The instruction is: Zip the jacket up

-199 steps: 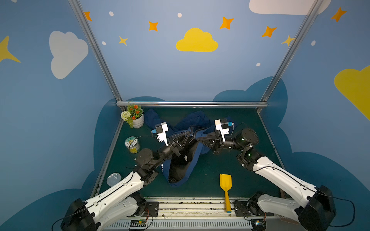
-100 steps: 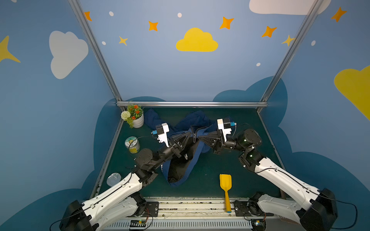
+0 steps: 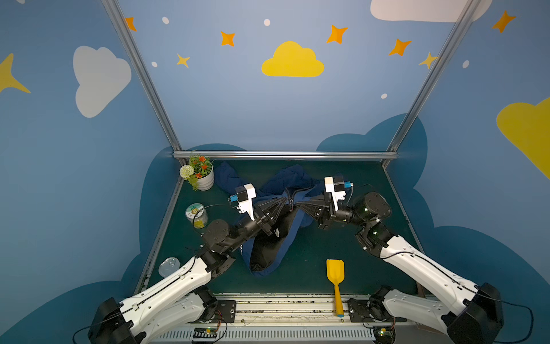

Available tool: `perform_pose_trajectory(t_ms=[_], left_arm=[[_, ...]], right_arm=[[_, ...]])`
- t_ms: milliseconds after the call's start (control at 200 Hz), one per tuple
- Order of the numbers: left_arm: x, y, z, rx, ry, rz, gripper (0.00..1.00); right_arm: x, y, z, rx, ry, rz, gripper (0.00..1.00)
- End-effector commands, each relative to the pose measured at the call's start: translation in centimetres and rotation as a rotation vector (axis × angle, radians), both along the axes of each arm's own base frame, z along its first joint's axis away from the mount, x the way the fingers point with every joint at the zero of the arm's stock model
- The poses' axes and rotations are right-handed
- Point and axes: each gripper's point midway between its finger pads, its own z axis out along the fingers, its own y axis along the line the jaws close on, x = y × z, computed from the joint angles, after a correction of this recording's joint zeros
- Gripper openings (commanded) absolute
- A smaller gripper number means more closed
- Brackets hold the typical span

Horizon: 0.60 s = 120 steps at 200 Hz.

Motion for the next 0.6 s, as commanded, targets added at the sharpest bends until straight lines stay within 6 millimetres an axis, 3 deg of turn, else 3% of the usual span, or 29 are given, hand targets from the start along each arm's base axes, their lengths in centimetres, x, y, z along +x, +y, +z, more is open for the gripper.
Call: perform_pose_trajectory(t_ms=[0, 466, 596], left_arm=[[-1.3, 0.2, 2.4, -0.002, -0.110, 0.003, 0.03], [-1.1, 0.4, 2.1, 0.065, -0.121, 0.056, 0.03], [-1.1, 0.4, 1.7, 0.055, -0.126, 0.068, 0.03]], right_arm=[[-0.7, -0.9, 2.4, 0.058, -0.064, -0.017, 0.00], [-0.7, -1.4, 3.1, 0.095, -0.064, -0.038, 0.00], [-1.2, -1.9, 5.5, 0.223, -0.055, -0.002, 0.00]])
